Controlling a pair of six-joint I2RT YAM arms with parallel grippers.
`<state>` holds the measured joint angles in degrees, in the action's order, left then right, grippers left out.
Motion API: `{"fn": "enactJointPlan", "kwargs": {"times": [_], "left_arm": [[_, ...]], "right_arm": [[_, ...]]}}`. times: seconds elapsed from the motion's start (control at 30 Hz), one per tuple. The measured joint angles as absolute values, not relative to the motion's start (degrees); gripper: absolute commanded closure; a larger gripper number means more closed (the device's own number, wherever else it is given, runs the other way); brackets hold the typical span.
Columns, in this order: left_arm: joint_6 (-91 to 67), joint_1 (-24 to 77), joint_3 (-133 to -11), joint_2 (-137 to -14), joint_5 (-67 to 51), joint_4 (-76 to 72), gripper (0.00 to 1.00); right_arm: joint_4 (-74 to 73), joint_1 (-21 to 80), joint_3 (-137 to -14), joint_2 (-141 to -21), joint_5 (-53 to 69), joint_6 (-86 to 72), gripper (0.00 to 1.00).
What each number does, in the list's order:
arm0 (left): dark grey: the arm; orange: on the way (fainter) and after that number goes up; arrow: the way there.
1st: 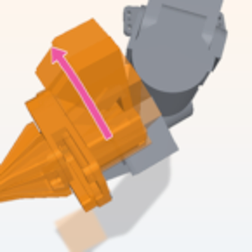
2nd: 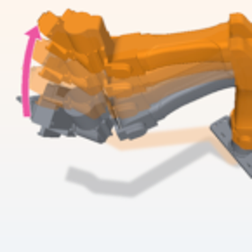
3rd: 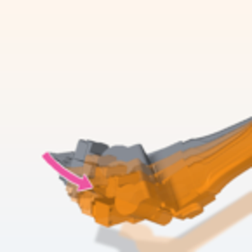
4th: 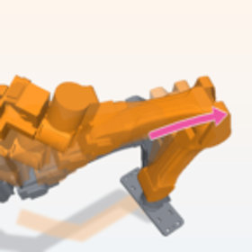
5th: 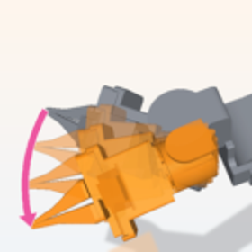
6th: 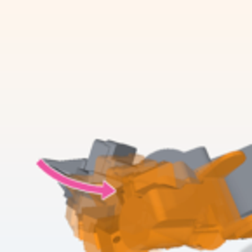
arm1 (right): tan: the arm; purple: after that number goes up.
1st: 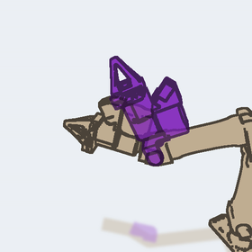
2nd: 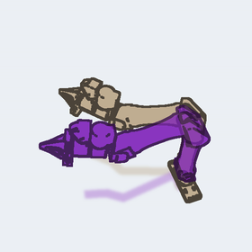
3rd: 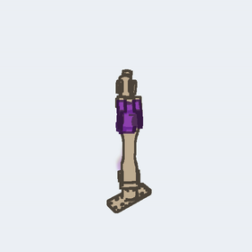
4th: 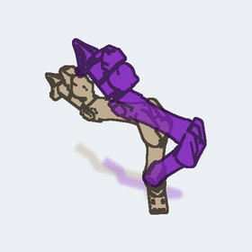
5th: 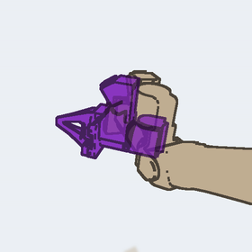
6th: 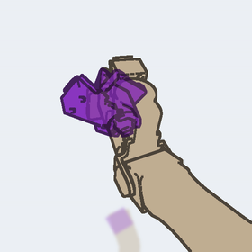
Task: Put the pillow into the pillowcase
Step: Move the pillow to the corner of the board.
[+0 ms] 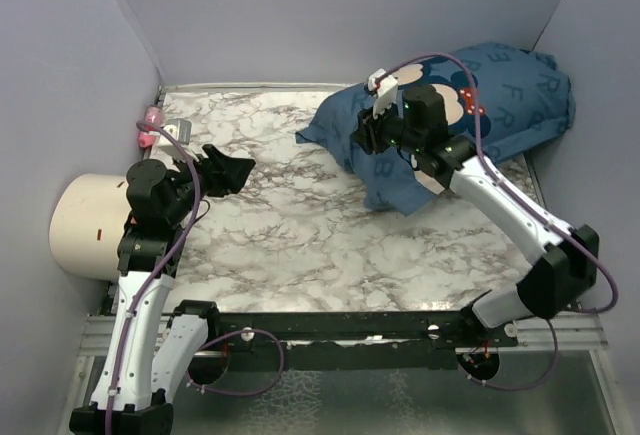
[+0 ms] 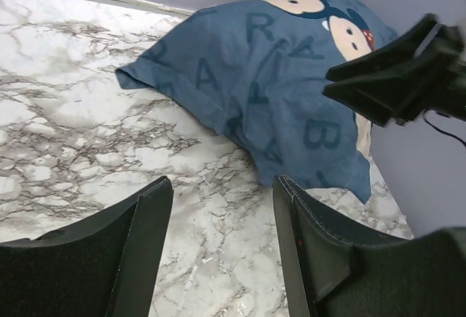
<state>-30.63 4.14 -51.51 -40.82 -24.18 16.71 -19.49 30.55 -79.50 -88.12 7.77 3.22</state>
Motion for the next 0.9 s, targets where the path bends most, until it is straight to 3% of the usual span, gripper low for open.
{"fn": "enactJointPlan", "kwargs": {"times": [0.13,0.4,0.43,0.47,0.77,0.8,0.9], "left_arm": [[-33.63,4.14,-49.71,-40.93,-27.42,12.99,0.37],[-37.71,4.14,-53.67,-46.09,-30.48,7.51,0.22],[-38.24,4.14,-55.55,-47.35,-30.46,7.25,0.14],[-38.74,4.14,-57.47,-48.49,-30.44,6.94,0.13],[-38.96,4.14,-75.24,-54.37,-30.24,5.63,0.08],[-38.68,4.14,-76.4,-54.72,-30.26,6.0,0.02],[-37.74,4.14,-79.07,-56.03,-30.24,7.66,0.01]], "right_arm": [[-12.88,33.91,-73.93,-75.79,17.1,1.72,0.02],[-5.3,34.04,-70.5,-61.47,8.86,-3.53,0.0],[-5.54,34.02,-70.76,-61.04,7.07,-5.04,0.0],[-6.04,34.02,-71.44,-61.04,5.76,-6.37,0.0],[-14.22,34.02,-84.6,-65.08,-9.32,-16.6,0.0],[-14.24,34.02,-84.99,-65.01,-10.33,-16.97,0.0],[-14.44,34.0,-85.86,-65.04,-12.27,-17.45,0.0]]}}
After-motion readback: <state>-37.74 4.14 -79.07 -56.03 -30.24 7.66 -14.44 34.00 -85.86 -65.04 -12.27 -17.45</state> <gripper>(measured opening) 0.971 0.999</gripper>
